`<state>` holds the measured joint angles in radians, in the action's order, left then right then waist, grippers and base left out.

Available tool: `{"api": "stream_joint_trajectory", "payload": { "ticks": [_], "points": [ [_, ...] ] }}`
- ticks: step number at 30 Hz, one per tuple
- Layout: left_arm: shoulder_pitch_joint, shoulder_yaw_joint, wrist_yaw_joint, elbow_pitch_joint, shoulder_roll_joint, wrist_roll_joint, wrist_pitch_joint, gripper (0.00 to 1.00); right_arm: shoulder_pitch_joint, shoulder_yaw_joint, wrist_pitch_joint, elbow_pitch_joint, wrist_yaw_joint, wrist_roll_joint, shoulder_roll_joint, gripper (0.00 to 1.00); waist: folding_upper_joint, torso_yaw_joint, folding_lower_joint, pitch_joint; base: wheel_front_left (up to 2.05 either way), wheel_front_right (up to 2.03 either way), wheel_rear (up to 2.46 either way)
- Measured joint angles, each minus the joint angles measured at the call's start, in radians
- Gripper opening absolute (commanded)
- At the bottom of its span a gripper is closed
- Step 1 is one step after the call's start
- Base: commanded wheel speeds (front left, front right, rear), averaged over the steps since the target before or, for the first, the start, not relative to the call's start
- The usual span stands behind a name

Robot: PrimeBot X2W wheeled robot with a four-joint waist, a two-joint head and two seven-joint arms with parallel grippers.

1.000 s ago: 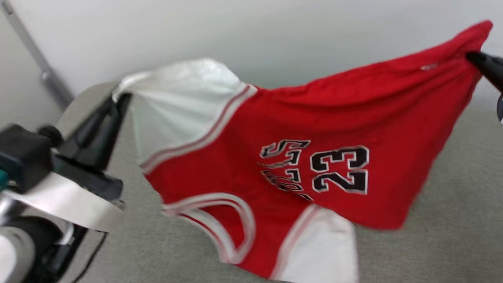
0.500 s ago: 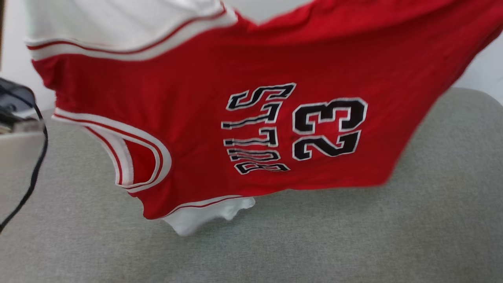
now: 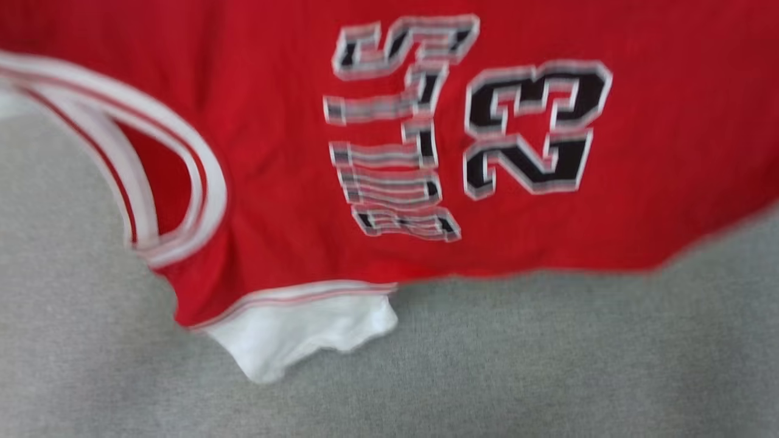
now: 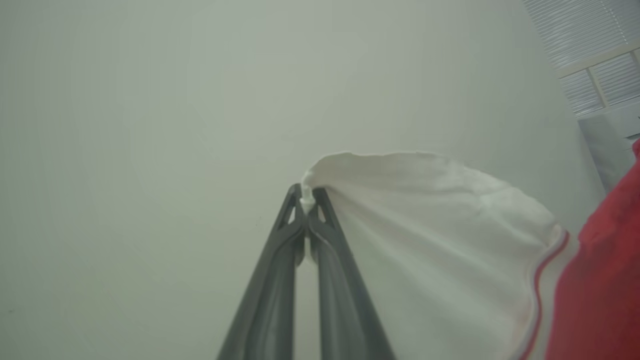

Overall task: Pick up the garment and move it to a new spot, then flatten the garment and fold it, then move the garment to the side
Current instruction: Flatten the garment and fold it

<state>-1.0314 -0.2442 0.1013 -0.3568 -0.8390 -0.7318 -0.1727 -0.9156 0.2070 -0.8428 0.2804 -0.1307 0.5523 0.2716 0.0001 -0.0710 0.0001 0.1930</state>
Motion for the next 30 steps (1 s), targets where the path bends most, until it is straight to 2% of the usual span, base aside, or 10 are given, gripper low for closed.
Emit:
{"api": "stream_joint_trajectory", "payload": {
  "ticks": [2, 6, 11, 12, 15, 16, 17, 23, 25, 30],
  "points": [
    [-0.072, -0.011, -0.018, 0.056, 0.014, 0.005, -0.004, 0.0, -0.052, -0.005, 0.02, -0.024, 0.0, -0.016, 0.004, 0.0, 0.0, -0.002, 0.0, 0.038, 0.0, 0.0, 0.0],
    [-0.215, -0.028, -0.046, 0.198, 0.091, -0.027, 0.0, 0.0, -0.165, -0.064, 0.123, -0.086, 0.0, -0.076, 0.052, 0.0, 0.0, -0.005, 0.0, 0.123, 0.0, 0.0, 0.0],
    [-0.481, -0.05, -0.1, 0.426, 0.16, 0.013, 0.055, 0.0, -0.347, -0.114, 0.284, -0.265, 0.0, -0.134, 0.059, 0.0, 0.0, -0.006, 0.0001, 0.258, 0.0, 0.0, 0.0],
    [-0.604, -0.065, -0.117, 0.53, 0.205, 0.03, 0.082, 0.0, -0.446, -0.129, 0.37, -0.366, 0.0, -0.174, 0.05, 0.0, 0.0, -0.004, 0.0001, 0.322, 0.0, 0.0, 0.0],
    [-0.7, -0.074, -0.133, 0.628, 0.233, 0.053, 0.118, 0.0, -0.53, -0.138, 0.459, -0.467, 0.0, -0.216, 0.034, 0.0, 0.0, -0.001, 0.0002, 0.379, 0.0, 0.0, 0.0],
    [-0.7, -0.074, -0.133, 0.628, 0.233, 0.053, 0.118, 0.0, -0.53, -0.138, 0.459, -0.467, 0.0, -0.216, 0.034, 0.0, 0.0, -0.001, 0.0002, 0.379, 0.0, 0.0, 0.0],
    [-0.739, -0.078, -0.138, 0.694, 0.253, 0.061, 0.144, 0.0, -0.575, -0.144, 0.522, -0.526, 0.0, -0.236, 0.024, 0.0, 0.0, 0.004, 0.0002, 0.411, 0.0, 0.0, 0.0],
    [-0.749, -0.101, -0.165, 0.803, 0.288, 0.064, 0.204, 0.0, -0.605, -0.163, 0.634, -0.66, 0.0, -0.251, -0.006, 0.0, 0.0, 0.025, 0.0002, 0.466, 0.0, 0.0, 0.0],
    [-0.684, -0.121, -0.18, 0.841, 0.306, 0.065, 0.246, 0.0, -0.58, -0.191, 0.682, -0.716, 0.0, -0.253, -0.011, 0.0, 0.0, 0.046, 0.0002, 0.477, 0.0, 0.0, 0.0],
    [-0.541, -0.15, -0.192, 0.881, 0.334, 0.052, 0.299, 0.0, -0.482, -0.231, 0.722, -0.789, 0.0, -0.252, -0.012, 0.0, 0.0, 0.067, 0.0002, 0.467, 0.0, 0.0, 0.0]
  ]
}}
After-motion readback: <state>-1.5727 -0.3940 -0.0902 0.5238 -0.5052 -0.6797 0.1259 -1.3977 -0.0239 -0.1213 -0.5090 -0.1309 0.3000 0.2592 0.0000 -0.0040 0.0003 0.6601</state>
